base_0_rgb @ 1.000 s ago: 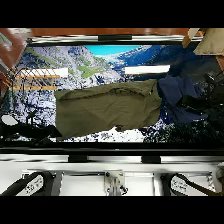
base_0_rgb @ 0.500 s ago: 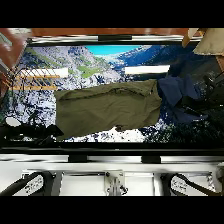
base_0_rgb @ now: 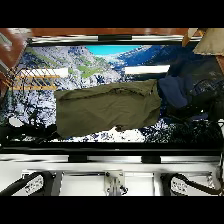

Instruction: Fold the shirts.

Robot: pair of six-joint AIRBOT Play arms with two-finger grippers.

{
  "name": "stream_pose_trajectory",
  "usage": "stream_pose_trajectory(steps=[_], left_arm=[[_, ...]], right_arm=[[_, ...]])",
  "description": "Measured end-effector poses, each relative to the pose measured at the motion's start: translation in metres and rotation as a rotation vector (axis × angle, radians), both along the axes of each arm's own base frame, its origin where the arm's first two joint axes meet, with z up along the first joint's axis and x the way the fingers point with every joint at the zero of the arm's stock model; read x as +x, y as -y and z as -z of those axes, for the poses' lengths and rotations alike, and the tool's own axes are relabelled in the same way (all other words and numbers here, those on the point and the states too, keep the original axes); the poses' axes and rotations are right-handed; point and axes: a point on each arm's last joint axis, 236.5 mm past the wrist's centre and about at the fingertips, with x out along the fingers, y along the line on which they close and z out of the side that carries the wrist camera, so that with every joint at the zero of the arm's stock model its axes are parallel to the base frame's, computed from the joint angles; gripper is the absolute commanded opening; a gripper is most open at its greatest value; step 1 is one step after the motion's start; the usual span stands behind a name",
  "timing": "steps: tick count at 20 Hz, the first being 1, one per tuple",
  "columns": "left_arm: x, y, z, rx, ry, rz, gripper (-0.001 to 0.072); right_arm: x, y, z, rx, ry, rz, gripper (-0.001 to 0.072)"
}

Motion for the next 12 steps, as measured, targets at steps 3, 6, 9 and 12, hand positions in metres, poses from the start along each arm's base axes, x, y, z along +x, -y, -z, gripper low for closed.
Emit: stream_pose_trajectory(steps=[3,6,9,12], left_arm=[[-0.005,0.004,-0.005,-0.012,-0.004,0.027,0.0030],[-0.006,0.005,-0.012,-0.013,0.013,0.038,0.0031],[-0.006,0.005,-0.016,-0.012,0.024,0.043,0.0031],[-0.006,0.006,-0.018,-0.012,0.028,0.044,0.0031]], right_arm=[[-0.007,-0.020,0.022,0.055,-0.052,0.004,0.0546],[0.000,-0.026,0.033,0.071,-0.039,0.032,0.0546],[0.006,-0.034,0.037,0.079,-0.019,0.035,0.0546],[0.006,-0.040,0.040,0.062,-0.012,0.004,0.0545]])
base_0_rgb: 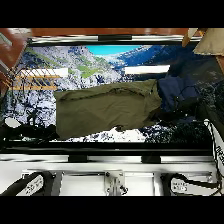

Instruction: Fold the shirts.

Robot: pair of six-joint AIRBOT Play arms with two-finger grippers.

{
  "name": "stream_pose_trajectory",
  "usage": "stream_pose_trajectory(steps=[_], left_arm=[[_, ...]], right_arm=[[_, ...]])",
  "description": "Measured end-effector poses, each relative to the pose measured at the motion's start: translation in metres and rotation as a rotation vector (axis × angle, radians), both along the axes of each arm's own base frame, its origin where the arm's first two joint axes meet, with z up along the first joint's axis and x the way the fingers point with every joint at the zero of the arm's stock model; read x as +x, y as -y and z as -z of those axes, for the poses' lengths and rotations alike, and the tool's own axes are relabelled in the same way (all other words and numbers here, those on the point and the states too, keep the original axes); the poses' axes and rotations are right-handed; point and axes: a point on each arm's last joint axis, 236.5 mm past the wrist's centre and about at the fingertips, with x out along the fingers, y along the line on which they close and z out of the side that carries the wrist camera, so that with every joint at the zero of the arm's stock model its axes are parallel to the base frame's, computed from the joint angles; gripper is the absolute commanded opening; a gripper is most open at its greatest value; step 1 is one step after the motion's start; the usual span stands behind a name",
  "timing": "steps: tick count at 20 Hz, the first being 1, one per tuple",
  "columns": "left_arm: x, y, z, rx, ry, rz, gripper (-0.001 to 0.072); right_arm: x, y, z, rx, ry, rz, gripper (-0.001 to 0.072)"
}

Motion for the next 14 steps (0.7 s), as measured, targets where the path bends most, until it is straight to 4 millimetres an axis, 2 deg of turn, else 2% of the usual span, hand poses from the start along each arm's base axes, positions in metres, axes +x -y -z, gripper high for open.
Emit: stream_pose_trajectory(steps=[2,3,4,5,8,10,12,13,14], left_arm=[[0.000,0.000,0.000,0.000,0.001,0.000,0.0031],[0.000,0.000,-0.001,0.000,0.001,0.000,0.0031],[0.000,0.000,-0.001,0.000,0.001,0.000,0.0030],[0.000,0.000,-0.001,-0.001,0.001,0.000,0.0031],[0.001,0.000,-0.003,0.001,0.007,0.001,0.0030],[0.011,-0.003,-0.013,0.011,0.045,0.003,0.0030],[0.039,-0.010,-0.047,0.045,0.166,0.011,0.0030],[0.059,-0.016,-0.076,0.074,0.262,0.018,0.0029],[0.081,-0.022,-0.118,0.116,0.389,0.039,0.0030]], right_arm=[[0.001,-0.001,0.002,-0.013,0.008,-0.010,0.0374],[0.003,-0.001,0.004,-0.019,0.011,-0.005,0.0317],[0.005,-0.002,0.005,-0.021,0.016,-0.003,0.0172],[0.005,-0.004,0.005,-0.014,0.013,-0.001,0.0058],[0.007,-0.008,0.002,-0.001,0.022,-0.002,0.0058],[0.016,-0.010,-0.018,0.008,0.080,-0.026,0.0057],[0.037,-0.011,-0.059,0.001,0.209,-0.068,0.0058],[0.053,-0.010,-0.093,-0.013,0.319,-0.088,0.0058],[0.068,-0.009,-0.132,-0.032,0.435,-0.110,0.0058]])
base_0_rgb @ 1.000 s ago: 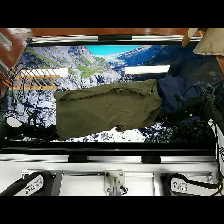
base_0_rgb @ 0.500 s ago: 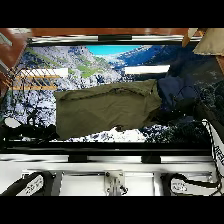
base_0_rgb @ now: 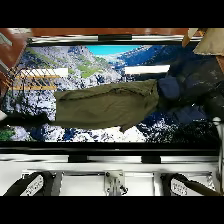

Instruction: Fold the shirts.

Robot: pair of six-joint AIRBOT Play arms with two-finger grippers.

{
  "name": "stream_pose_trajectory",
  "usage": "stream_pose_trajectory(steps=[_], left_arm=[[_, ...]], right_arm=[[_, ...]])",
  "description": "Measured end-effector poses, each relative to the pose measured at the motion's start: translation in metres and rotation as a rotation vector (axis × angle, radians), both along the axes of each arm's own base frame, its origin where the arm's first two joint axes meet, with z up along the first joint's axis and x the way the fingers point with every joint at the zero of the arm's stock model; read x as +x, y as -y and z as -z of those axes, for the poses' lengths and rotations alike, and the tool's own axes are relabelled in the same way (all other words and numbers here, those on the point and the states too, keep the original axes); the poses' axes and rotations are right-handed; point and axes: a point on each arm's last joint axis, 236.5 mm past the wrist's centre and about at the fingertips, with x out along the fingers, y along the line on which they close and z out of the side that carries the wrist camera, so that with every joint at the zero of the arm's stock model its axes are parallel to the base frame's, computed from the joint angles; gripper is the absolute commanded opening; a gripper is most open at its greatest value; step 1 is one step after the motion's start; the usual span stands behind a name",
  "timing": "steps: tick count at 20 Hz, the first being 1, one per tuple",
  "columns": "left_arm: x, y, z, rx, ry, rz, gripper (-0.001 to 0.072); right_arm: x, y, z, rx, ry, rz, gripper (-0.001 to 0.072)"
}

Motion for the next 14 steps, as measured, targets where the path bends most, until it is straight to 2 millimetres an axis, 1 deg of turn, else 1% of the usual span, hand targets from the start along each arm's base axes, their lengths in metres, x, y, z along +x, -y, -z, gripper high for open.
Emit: stream_pose_trajectory(steps=[1,2,3,4,5,6,7,8,9,10,11,12,13,14], left_arm=[[0.021,-0.006,-0.052,0.056,0.156,0.019,0.0030],[0.037,-0.013,-0.118,0.127,0.343,0.029,0.0030],[0.043,-0.018,-0.187,0.194,0.526,0.022,0.0030],[0.039,-0.023,-0.269,0.264,0.740,-0.010,0.0030],[0.022,-0.023,-0.341,0.317,0.923,-0.044,0.0030],[-0.007,-0.021,-0.412,0.362,1.111,-0.085,0.0030],[-0.043,-0.015,-0.471,0.389,1.274,-0.122,0.0030],[-0.079,-0.007,-0.512,0.408,1.395,-0.143,0.0029],[-0.113,0.002,-0.542,0.422,1.490,-0.156,0.0029],[-0.142,0.009,-0.561,0.442,1.555,-0.165,0.0029],[-0.162,0.012,-0.568,0.475,1.578,-0.169,0.0029],[-0.178,0.014,-0.571,0.505,1.582,-0.176,0.0030],[-0.191,0.014,-0.571,0.534,1.580,-0.187,0.0030],[-0.201,0.014,-0.570,0.554,1.573,-0.195,0.0030]], right_arm=[[0.014,0.001,-0.052,-0.028,0.149,-0.019,0.0058],[0.026,0.004,-0.114,-0.065,0.327,-0.021,0.0058],[0.030,0.008,-0.177,-0.102,0.499,-0.010,0.0058],[0.027,0.012,-0.242,-0.145,0.674,0.011,0.0058],[0.014,0.017,-0.312,-0.187,0.861,0.047,0.0058],[-0.006,0.020,-0.373,-0.216,1.021,0.085,0.0058],[-0.034,0.022,-0.430,-0.237,1.180,0.125,0.0058],[-0.064,0.023,-0.475,-0.248,1.304,0.158,0.0058],[-0.098,0.022,-0.512,-0.258,1.415,0.186,0.0058],[-0.129,0.021,-0.538,-0.264,1.498,0.208,0.0058],[-0.155,0.020,-0.556,-0.271,1.559,0.225,0.0058],[-0.179,0.020,-0.568,-0.285,1.602,0.240,0.0058],[-0.196,0.021,-0.574,-0.301,1.627,0.252,0.0058],[-0.208,0.021,-0.575,-0.321,1.630,0.258,0.0058]])
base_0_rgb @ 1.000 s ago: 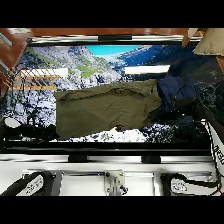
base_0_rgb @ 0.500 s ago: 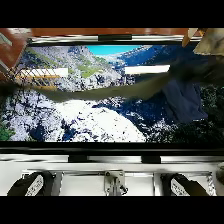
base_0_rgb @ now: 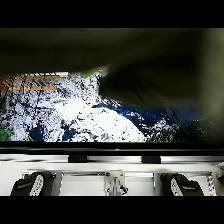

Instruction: Fold the shirts.

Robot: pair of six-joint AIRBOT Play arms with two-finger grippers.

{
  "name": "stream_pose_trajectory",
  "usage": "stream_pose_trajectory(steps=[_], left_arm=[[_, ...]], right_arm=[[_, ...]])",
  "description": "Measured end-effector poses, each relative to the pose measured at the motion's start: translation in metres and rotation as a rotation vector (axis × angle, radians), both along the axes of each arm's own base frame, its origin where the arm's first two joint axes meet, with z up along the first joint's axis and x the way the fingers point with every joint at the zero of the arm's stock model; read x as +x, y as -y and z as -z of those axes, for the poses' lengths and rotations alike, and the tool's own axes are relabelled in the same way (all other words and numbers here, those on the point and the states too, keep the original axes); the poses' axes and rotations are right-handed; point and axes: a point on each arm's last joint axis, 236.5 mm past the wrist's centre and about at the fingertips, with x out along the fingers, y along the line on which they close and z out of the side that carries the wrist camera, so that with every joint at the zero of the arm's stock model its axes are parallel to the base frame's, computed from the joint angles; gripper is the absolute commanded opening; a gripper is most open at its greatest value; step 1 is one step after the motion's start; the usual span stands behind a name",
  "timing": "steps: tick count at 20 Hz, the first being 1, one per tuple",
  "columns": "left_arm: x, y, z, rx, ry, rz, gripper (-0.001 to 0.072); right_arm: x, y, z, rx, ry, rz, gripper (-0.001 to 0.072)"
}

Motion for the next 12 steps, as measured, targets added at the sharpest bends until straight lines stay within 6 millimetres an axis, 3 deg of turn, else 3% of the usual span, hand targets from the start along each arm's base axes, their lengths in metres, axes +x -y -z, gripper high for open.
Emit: stream_pose_trajectory(steps=[3,5,7,9,11,12], left_arm=[[-0.015,-0.003,0.004,0.010,-0.014,-0.045,0.0030],[-0.011,-0.010,0.012,0.010,-0.052,-0.074,0.0030],[0.008,-0.021,0.034,0.003,-0.148,-0.105,0.0030],[0.043,-0.037,0.074,-0.018,-0.307,-0.127,0.0030],[0.085,-0.053,0.133,-0.052,-0.506,-0.133,0.0030],[0.106,-0.060,0.168,-0.072,-0.610,-0.133,0.0030]], right_arm=[[-0.020,0.002,0.010,-0.032,-0.041,0.044,0.0058],[-0.013,0.007,0.031,-0.045,-0.136,0.068,0.0059],[0.006,0.011,0.059,-0.037,-0.269,0.072,0.0058],[0.040,0.016,0.103,-0.012,-0.466,0.062,0.0058],[0.081,0.019,0.165,0.033,-0.720,0.037,0.0058],[0.102,0.019,0.206,0.064,-0.869,0.019,0.0058]])
